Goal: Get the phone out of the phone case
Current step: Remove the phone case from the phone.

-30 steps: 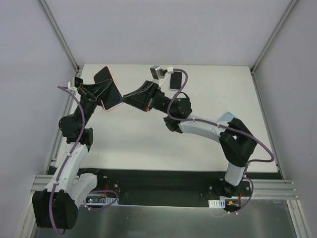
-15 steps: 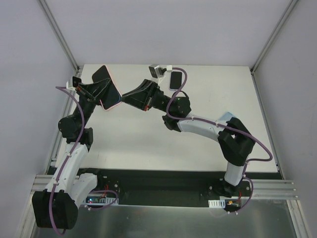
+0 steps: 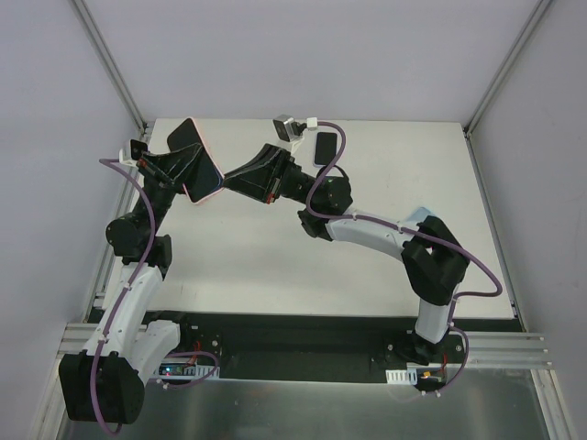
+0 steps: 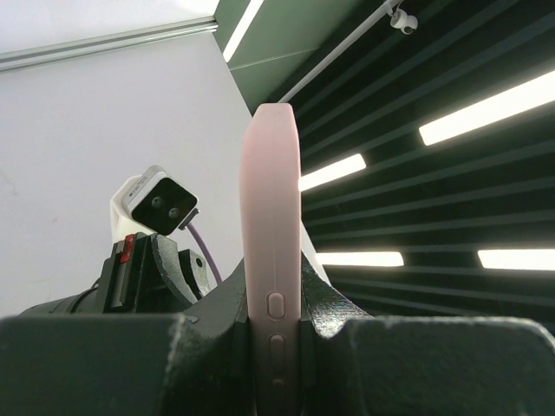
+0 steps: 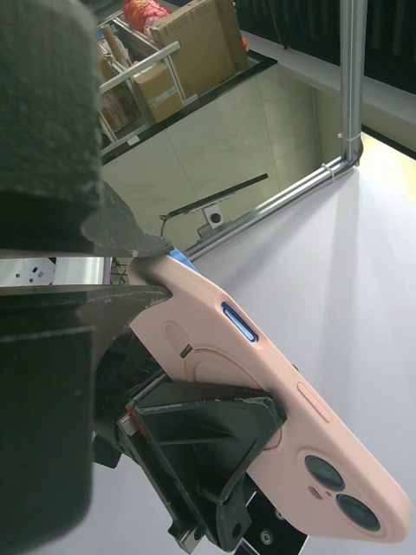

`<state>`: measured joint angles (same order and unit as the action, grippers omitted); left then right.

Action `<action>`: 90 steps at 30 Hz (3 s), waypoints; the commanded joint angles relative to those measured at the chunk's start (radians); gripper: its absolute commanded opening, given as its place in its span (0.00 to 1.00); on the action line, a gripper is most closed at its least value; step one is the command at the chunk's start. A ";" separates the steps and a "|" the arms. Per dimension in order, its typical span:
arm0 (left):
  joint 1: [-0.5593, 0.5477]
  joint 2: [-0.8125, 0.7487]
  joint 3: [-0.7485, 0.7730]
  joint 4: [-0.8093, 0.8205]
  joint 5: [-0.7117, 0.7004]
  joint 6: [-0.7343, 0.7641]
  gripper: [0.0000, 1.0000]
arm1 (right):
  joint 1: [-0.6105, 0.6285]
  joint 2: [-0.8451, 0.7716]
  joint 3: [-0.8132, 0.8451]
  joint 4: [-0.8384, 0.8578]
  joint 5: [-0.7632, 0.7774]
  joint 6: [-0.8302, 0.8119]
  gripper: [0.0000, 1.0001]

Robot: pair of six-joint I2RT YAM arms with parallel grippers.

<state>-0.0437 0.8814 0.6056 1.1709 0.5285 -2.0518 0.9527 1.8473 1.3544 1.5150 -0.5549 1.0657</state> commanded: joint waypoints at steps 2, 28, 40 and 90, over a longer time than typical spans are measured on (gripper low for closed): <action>-0.050 0.025 0.049 -0.031 0.154 -0.231 0.00 | 0.107 0.078 0.037 0.019 -0.184 -0.066 0.01; -0.050 0.021 0.074 0.013 0.153 -0.268 0.00 | 0.092 0.113 0.009 0.017 -0.182 -0.052 0.01; -0.050 0.022 0.077 0.016 0.151 -0.268 0.00 | 0.060 0.093 -0.113 -0.051 -0.102 -0.075 0.01; -0.048 0.054 0.118 0.128 0.130 -0.311 0.00 | 0.018 -0.074 -0.365 -0.786 0.355 -0.168 0.01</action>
<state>-0.0437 0.9863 0.6304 0.9894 0.5701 -1.9186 0.9478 1.6493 1.0222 1.2350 -0.1612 1.0206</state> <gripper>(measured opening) 0.123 0.078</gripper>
